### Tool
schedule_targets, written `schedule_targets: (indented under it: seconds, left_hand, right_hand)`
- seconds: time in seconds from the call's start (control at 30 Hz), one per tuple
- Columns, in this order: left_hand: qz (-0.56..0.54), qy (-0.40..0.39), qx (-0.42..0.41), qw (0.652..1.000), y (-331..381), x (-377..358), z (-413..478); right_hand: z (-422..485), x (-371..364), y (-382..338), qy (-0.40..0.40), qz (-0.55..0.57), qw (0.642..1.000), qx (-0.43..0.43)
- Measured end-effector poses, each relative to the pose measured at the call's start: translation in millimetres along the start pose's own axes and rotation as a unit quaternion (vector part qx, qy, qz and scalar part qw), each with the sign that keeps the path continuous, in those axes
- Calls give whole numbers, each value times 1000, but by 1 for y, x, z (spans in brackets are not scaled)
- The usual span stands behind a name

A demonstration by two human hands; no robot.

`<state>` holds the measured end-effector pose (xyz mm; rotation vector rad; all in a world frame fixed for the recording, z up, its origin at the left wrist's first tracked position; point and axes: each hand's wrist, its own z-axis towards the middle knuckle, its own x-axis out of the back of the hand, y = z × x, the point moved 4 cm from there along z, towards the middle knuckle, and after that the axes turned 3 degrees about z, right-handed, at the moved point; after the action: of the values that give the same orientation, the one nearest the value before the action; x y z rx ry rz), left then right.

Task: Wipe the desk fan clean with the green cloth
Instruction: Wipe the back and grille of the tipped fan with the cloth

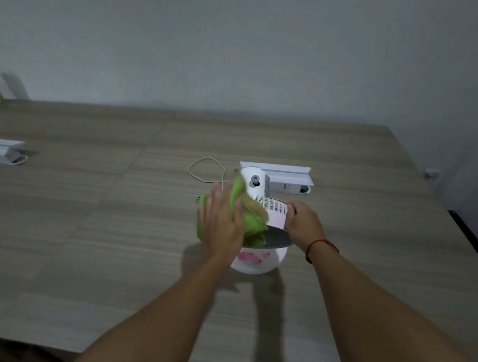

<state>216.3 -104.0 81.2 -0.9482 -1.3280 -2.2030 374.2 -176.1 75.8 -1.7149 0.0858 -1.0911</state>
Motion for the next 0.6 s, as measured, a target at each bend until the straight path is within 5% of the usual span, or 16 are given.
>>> schedule_targets:
  seconds: [0.1, 0.23, 0.4, 0.53, 0.6]
  left_hand:
    - [129, -16, -213, 968, 32, -13, -7]
    - [169, -34, -242, 955, 22, -17, 1]
    - [-66, -61, -33, 995, -25, -10, 32]
    - [-250, -106, 264, 925, -67, -15, 28]
    - [-256, -105, 321, 906, -77, -19, 15]
  right_hand:
    - [2, 0, -2, -12, -9, 1000, -16]
    - [3, -1, -5, -19, -39, 999, -11]
    - [8, -1, -5, -13, -26, 1000, 2]
    - [10, 0, -2, -20, -20, 1000, 2]
    - [9, 0, 0, -17, -14, 1000, 2]
